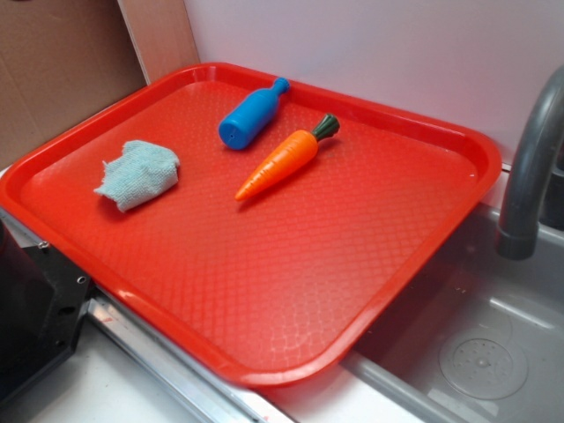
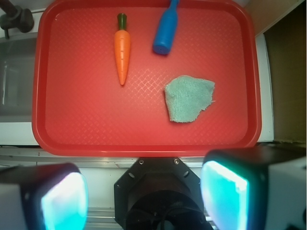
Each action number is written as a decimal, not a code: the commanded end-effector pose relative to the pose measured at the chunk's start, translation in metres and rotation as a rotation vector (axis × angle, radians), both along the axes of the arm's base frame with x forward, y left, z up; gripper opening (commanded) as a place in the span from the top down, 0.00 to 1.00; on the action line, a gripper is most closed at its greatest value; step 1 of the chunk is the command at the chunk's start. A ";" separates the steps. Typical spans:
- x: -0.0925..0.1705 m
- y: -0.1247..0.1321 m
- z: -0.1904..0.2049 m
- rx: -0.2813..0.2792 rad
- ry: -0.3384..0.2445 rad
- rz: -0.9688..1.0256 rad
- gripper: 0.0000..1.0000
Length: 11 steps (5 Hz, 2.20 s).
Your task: Grab the carrot.
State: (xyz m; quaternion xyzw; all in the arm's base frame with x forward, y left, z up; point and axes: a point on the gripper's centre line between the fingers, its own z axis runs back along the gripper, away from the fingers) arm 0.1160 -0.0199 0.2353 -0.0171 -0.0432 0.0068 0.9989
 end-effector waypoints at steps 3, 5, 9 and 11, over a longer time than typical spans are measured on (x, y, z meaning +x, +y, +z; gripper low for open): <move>0.027 -0.002 -0.024 0.033 0.015 0.100 0.00; 0.080 -0.007 -0.072 0.020 -0.137 0.121 0.00; 0.163 -0.031 -0.168 0.107 -0.146 0.059 0.00; 0.173 -0.033 -0.194 0.000 -0.132 -0.054 0.00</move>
